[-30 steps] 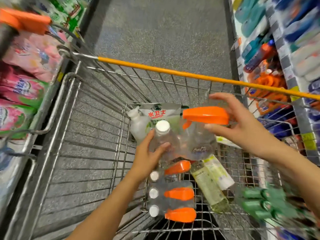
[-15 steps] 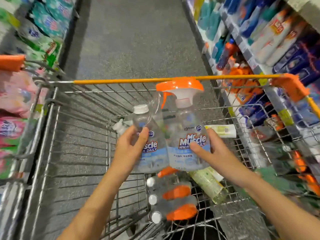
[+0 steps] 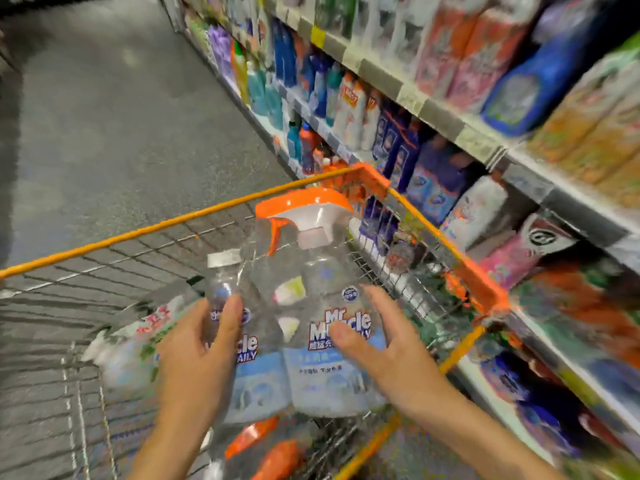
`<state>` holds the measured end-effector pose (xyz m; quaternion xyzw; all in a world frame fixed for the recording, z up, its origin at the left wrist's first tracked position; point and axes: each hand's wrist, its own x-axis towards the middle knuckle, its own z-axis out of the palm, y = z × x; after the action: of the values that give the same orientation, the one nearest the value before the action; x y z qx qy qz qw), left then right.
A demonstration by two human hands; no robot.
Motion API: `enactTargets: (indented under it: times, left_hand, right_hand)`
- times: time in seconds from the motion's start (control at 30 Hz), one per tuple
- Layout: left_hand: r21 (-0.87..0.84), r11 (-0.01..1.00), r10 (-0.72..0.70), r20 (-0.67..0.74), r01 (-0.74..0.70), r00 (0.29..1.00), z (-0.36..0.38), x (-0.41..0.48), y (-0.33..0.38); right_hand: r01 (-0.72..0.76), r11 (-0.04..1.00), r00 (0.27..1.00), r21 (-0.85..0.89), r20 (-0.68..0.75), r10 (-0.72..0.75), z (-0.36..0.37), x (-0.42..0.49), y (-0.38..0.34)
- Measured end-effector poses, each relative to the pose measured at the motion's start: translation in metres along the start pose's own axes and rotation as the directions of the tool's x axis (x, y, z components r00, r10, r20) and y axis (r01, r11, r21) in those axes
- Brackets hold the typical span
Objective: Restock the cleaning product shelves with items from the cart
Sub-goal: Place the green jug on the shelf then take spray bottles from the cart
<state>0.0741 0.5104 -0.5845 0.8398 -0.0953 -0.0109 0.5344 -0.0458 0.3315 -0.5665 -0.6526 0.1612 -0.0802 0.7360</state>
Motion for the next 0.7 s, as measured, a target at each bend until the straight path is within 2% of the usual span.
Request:
enactTargets:
  times: [0.2,0.4,0.5,0.53,0.57,0.6,0.63,0.67,0.7]
  left_hand:
    - [0.018,0.994,0.101,0.146,-0.104,0.984,0.048,-0.035,0.058]
    - [-0.028,0.982,0.188,0.303,-0.189,0.934,0.110,-0.070,0.115]
    - [-0.043,0.953,0.291,0.395,-0.299,0.871,0.144,-0.080,0.137]
    - [-0.085,0.931,0.349,0.498,-0.355,0.794,0.210,-0.091,0.162]
    - [-0.099,0.930,0.354,0.508,-0.355,0.785,0.223,-0.094,0.166]
    - [-0.126,0.937,0.343,0.518,-0.327,0.784,0.225,-0.094,0.172]
    - [-0.135,0.919,0.383,0.526,-0.370,0.759,0.227,-0.093,0.172]
    - [-0.162,0.900,0.418,0.578,-0.404,0.701,0.259,-0.094,0.181]
    - [-0.155,0.904,0.408,0.599,-0.399,0.689,0.264,-0.093,0.182]
  right_hand:
    - [0.051,0.999,0.979,0.000,-0.196,-0.050,-0.054,-0.058,-0.022]
    - [0.098,0.995,0.938,0.022,-0.337,-0.084,-0.124,-0.121,-0.037]
    - [0.054,0.998,0.907,0.030,-0.419,-0.037,-0.154,-0.137,-0.041]
    - [0.098,0.995,0.826,-0.026,-0.556,-0.096,-0.202,-0.161,-0.035]
    - [0.059,0.997,0.808,-0.054,-0.583,-0.079,-0.210,-0.167,-0.038]
    - [0.062,0.998,0.841,-0.025,-0.538,-0.066,-0.215,-0.165,-0.040]
    - [0.029,1.000,0.844,0.010,-0.536,-0.019,-0.215,-0.165,-0.041]
    - [0.034,0.999,0.808,0.013,-0.589,-0.020,-0.237,-0.168,-0.036]
    - [0.020,1.000,0.787,0.010,-0.617,-0.010,-0.241,-0.171,-0.035]
